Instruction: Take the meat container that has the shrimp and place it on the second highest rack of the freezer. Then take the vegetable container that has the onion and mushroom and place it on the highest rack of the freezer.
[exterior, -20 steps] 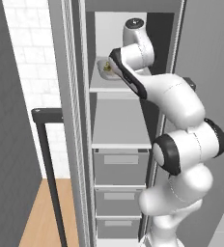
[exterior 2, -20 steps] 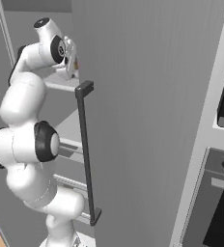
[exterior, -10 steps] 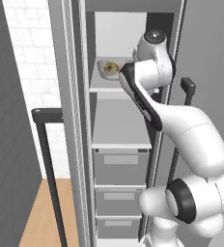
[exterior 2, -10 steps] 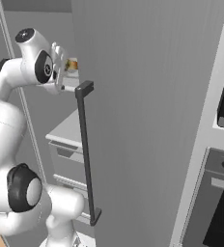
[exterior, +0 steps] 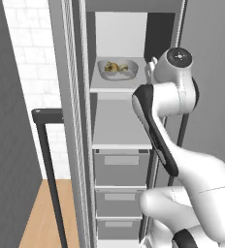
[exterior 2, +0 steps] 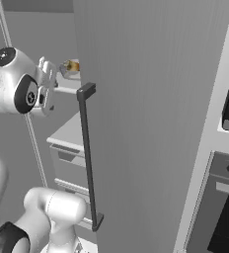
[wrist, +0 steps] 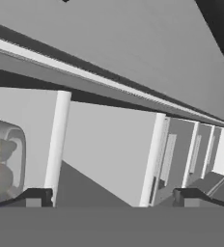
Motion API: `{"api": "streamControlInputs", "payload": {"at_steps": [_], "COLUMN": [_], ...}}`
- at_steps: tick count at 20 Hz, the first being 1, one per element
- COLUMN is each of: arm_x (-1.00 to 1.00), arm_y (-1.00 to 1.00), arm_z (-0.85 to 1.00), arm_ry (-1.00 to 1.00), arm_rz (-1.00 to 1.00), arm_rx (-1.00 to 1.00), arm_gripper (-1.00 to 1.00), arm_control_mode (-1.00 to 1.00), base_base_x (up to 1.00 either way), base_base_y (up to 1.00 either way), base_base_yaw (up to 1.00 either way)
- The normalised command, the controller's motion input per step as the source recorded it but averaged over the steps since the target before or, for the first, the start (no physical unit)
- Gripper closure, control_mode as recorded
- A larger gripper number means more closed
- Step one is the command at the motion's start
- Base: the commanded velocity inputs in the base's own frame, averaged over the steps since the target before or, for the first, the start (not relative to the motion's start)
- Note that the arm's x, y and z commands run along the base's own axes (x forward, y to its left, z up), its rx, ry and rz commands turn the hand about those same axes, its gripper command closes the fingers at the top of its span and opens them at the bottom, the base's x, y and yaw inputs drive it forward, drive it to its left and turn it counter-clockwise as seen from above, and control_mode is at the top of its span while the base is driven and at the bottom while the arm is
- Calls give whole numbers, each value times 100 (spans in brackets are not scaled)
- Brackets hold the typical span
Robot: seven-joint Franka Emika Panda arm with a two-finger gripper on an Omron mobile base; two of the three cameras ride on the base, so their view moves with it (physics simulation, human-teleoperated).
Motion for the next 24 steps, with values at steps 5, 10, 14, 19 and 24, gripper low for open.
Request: {"api": "streamControlInputs", "payload": {"at_steps": [5, 10, 14, 19, 24], "arm_x": [-100, -60, 0, 0, 0], "arm_y": [2, 0, 0, 0, 0], "arm_z": [-5, -6, 0, 0, 0], "arm_ry": [10, 9, 0, 0, 0], "arm_rz": [0, 0, 0, 0, 0], "arm_rx": [0, 0, 0, 0, 0], "arm_gripper": [-100, -100, -100, -100, -100], "arm_control_mode": [-100, 100, 100, 100, 100], "base_base_x": [0, -40, -100, -40, 6], "base_base_y": [0, -4, -56, -98, -100], "base_base_yaw": [0, 0, -15, -39, -37]}}
